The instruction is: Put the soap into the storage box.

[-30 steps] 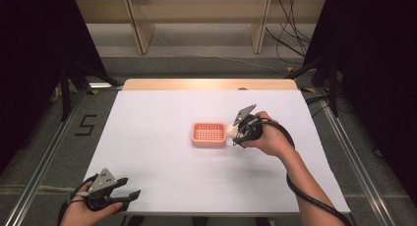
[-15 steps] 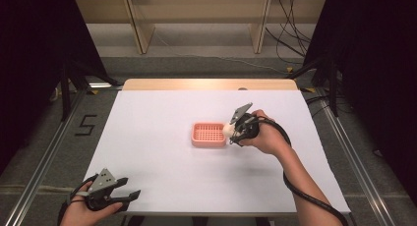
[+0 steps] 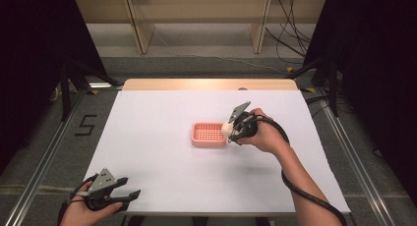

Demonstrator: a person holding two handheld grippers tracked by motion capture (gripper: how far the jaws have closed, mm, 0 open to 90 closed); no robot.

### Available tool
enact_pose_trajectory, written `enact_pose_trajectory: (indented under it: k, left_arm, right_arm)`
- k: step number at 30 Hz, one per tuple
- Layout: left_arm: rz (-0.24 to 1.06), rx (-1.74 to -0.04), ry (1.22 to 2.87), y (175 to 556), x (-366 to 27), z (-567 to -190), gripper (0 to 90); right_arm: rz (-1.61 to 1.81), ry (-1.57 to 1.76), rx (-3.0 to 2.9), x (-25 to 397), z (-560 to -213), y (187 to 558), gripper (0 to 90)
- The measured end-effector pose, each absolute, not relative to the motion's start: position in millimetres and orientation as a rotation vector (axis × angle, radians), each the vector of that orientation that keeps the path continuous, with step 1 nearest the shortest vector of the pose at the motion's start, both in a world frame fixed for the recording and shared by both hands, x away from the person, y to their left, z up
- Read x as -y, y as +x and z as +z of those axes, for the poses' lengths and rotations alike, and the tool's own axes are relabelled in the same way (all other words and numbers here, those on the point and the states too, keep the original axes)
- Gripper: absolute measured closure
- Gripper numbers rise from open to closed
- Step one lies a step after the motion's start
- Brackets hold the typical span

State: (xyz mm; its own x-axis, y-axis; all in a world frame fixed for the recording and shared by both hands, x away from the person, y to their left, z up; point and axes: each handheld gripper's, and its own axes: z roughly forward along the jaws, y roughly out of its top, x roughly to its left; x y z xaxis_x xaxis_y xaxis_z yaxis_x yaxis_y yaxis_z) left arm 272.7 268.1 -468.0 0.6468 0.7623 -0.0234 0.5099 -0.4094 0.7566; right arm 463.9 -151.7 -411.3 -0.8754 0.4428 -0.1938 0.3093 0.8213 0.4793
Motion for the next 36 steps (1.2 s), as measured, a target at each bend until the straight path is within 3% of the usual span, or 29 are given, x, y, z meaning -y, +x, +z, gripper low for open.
enact_pose_trajectory:
  k: [36]
  left_arm:
    - [0.415, -1.004, 2.086, 272, -268, -468, 35.1]
  right_arm:
    - [0.645, 0.548, -2.704, 135, -409, 473, 50.6]
